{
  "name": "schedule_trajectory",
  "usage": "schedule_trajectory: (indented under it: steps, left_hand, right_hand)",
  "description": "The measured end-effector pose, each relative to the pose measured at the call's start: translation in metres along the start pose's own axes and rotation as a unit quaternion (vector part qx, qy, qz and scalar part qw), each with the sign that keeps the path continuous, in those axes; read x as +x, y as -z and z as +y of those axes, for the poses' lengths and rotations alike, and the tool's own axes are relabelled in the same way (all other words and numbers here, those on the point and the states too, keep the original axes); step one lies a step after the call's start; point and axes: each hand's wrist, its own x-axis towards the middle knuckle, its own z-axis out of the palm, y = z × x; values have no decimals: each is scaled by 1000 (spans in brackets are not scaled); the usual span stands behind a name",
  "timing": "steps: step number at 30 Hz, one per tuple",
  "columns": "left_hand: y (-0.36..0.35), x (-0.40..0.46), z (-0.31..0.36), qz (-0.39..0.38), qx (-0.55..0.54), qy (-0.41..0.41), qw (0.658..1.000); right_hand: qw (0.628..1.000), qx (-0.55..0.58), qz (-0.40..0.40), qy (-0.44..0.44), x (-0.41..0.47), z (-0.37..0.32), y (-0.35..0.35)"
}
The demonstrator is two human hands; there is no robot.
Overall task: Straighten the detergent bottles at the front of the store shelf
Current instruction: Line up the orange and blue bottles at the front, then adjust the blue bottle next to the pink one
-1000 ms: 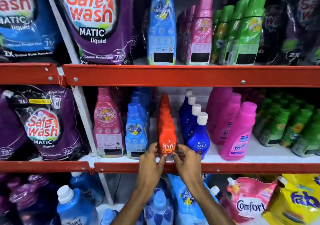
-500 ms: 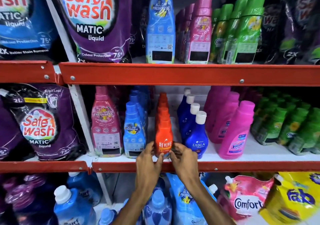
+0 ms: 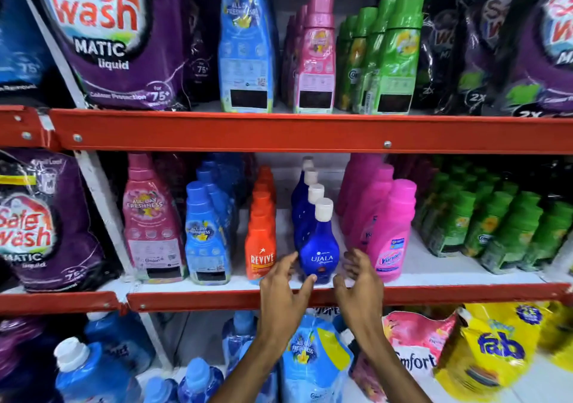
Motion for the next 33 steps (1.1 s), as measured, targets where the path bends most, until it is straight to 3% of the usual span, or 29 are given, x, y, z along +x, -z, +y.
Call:
schedule_trajectory:
  steps: [4,21,24,28,31,33]
  left_hand:
    - [-10,7,3,-16,-9,30,999]
    - [-14,6,8,19,5,49,999]
    - [-15,-1,10,80,-1,56,995]
    - [-24,-13,32,142,18,-30,989]
    - [-45,-14,49,130,-4,-45,991]
    - [-62,-13,57,81,-23,-36,996]
  right_hand:
    - [998,-1,-55,19,9,4,3]
    - [993,60,-97,-15,16,12,5]
    - [996,78,-48,-19,12,12,13]
    - [994,68,80,15,6,20,40]
    - [986,73,151,9,15,32,64]
    - [988,46,149,4,26,41,77]
